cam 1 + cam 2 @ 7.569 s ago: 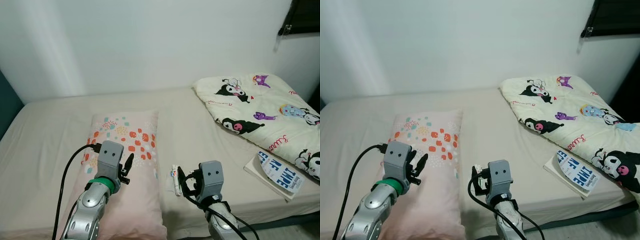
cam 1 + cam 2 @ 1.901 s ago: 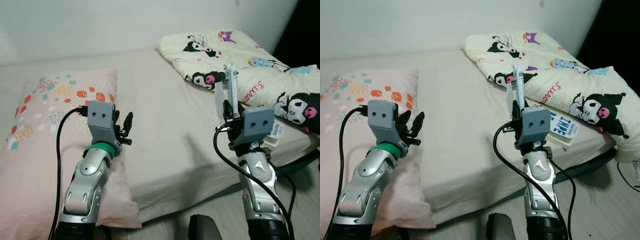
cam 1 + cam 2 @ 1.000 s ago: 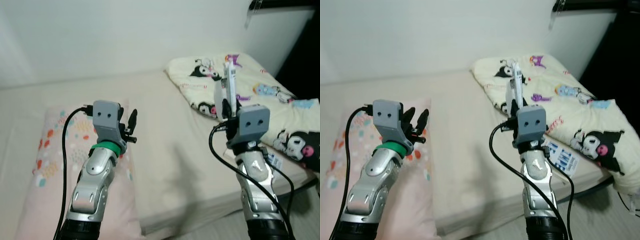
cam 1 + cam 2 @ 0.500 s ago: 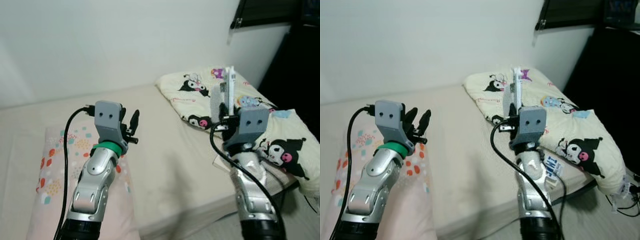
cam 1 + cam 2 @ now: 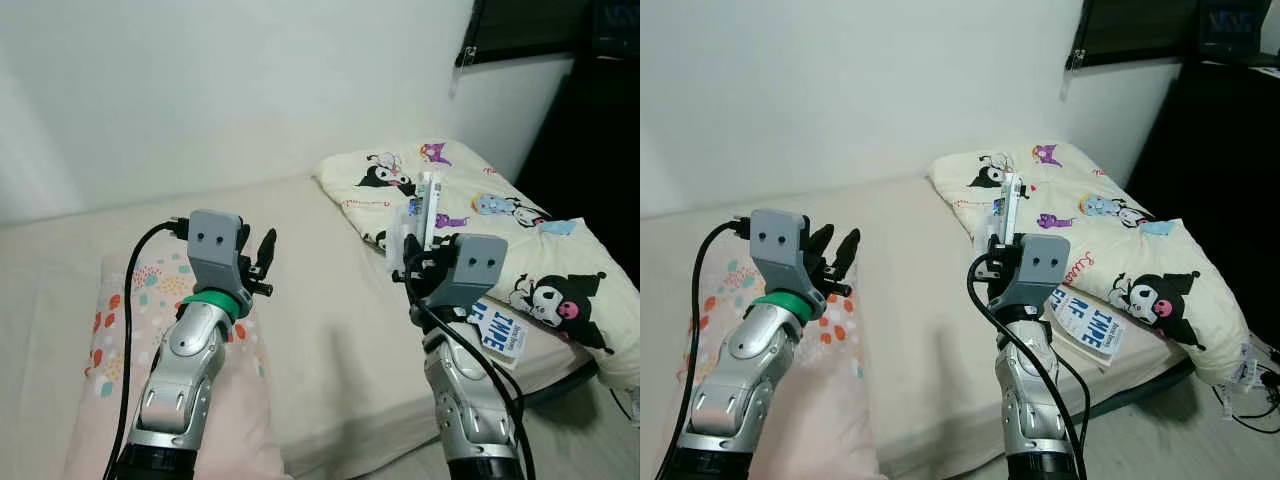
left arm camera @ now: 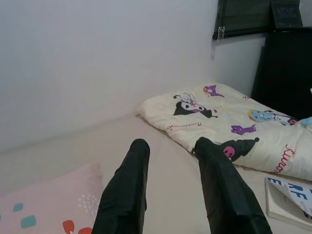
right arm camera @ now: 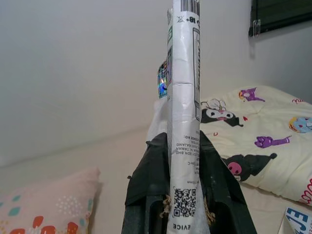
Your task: Clean up the room
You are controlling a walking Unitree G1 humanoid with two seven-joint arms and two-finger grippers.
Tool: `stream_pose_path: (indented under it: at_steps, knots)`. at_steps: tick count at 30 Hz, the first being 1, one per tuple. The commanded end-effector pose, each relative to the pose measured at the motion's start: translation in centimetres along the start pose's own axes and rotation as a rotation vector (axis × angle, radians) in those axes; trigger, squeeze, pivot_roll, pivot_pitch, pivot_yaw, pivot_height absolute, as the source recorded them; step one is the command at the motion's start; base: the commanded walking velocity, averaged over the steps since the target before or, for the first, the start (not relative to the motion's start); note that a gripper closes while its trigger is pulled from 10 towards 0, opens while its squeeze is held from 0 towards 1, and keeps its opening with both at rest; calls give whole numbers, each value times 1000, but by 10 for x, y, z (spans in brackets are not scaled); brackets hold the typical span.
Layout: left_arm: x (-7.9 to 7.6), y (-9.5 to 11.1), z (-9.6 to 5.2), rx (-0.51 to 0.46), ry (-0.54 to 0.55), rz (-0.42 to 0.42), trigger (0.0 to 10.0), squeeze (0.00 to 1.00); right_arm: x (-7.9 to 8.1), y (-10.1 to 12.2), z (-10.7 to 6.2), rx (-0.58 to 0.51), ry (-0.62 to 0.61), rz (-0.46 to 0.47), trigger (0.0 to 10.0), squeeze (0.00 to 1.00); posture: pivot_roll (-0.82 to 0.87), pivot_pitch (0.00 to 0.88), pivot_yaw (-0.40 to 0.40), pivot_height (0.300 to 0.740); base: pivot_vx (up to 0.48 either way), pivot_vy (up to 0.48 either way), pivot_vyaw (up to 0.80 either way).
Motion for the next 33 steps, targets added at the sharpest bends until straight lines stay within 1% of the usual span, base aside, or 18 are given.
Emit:
stream_pose_path:
  at_steps: [1,15,33]
  knots:
    - [1,-7,-2,32,1,6,10000,0,0,-2,-2,17,-2,10,10000,0,-75,1,76,738,0,0,0]
    - [0,-6,-3,30,-7,10,10000,0,2,-4,-3,27,4,12,10000,0,-70,10,81,738,0,0,0]
    - [-1,-5,-3,28,-14,16,10000,0,2,-6,-3,29,14,9,10000,0,-68,1,85,738,0,0,0]
Point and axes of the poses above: a point about 5 cm out from each wrist's last joint towards the gripper, its own z axis pointing out of the wrist towards the gripper, its own y axis along the axis of the wrist's last joint, x = y × z, the point moved 1 cm from there along z, pointing out of the wrist towards the gripper, and after that the axes turned 6 degrees about z, right-handed, at the moved point
